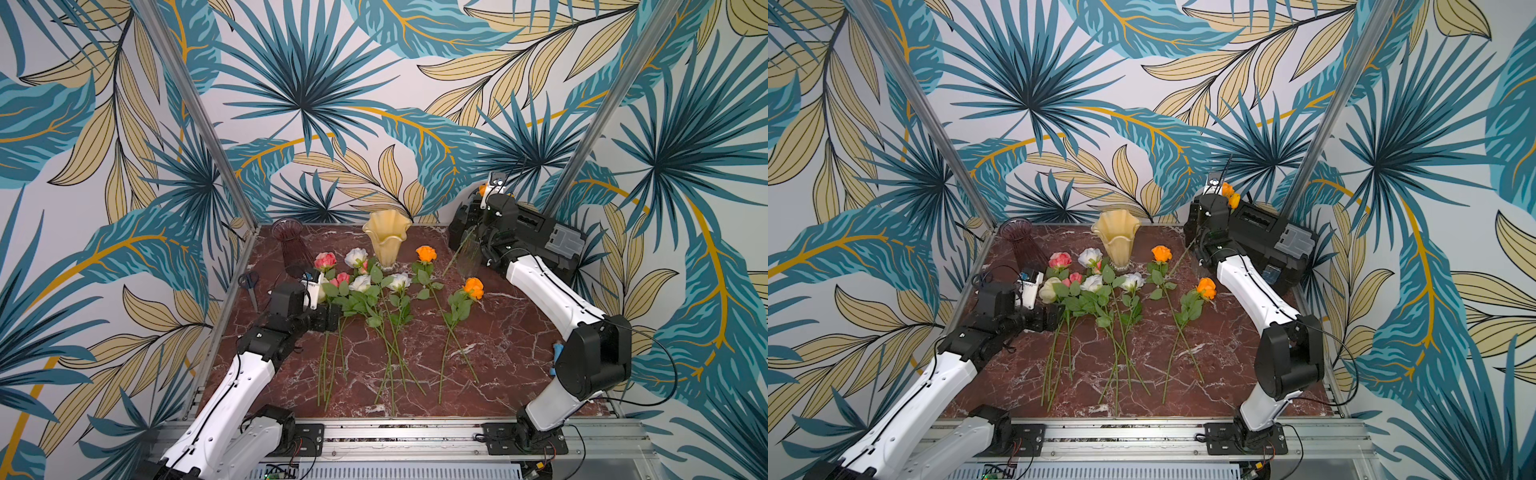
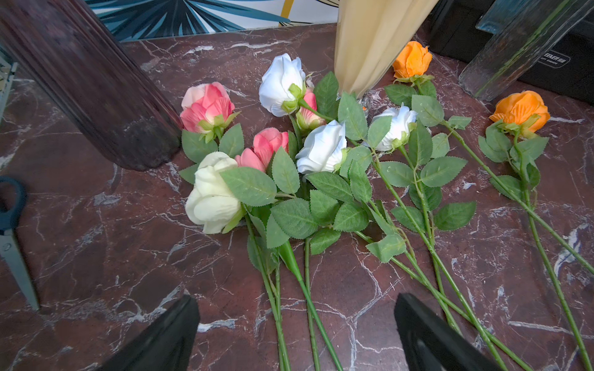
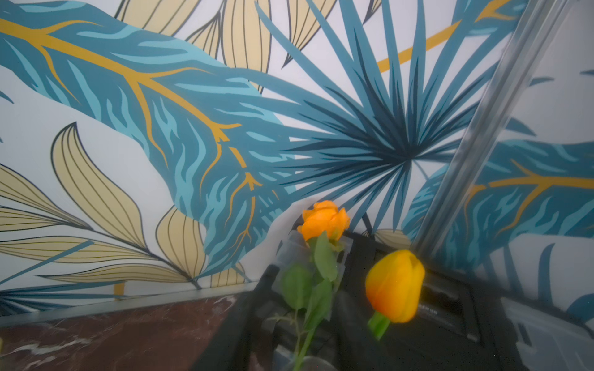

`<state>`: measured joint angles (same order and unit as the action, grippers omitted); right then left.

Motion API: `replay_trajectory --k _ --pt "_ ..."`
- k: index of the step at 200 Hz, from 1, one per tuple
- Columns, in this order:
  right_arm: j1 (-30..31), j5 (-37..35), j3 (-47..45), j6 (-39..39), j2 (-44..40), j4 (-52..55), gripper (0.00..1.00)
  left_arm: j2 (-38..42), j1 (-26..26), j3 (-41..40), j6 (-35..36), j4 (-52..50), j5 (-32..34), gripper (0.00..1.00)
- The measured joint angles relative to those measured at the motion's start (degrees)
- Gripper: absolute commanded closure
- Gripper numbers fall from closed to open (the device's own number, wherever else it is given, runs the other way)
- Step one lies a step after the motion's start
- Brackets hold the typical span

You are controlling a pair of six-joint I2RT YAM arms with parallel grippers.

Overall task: Arrange the flowers in different vases according to their variety
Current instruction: Insert the flower into the vase.

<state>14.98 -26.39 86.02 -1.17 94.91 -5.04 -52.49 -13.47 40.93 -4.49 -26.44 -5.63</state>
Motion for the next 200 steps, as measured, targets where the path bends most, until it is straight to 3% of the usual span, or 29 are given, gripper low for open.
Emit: replay_trajectory --k 39,53,113,200 --pt "-0.8 6.3 18.6 -9.2 2.7 24.2 0.25 -0.2 0.0 0.0 0.0 0.0 -0.4 0.0" --pt "-1.1 8.6 21.4 -13.5 2.9 30.2 0.25 -0.2 0.0 0.0 0.0 0.0 -0.7 0.0" --pt "-1.8 18.5 13.0 -30.4 2.7 42.9 0.24 -0.2 0.0 0.0 0.2 0.0 -1.2 0.0" --pt "-2.5 23.5 4.4 -43.7 2.6 37.8 0.29 0.2 0.0 0.0 0.2 0.0 -1.2 0.0"
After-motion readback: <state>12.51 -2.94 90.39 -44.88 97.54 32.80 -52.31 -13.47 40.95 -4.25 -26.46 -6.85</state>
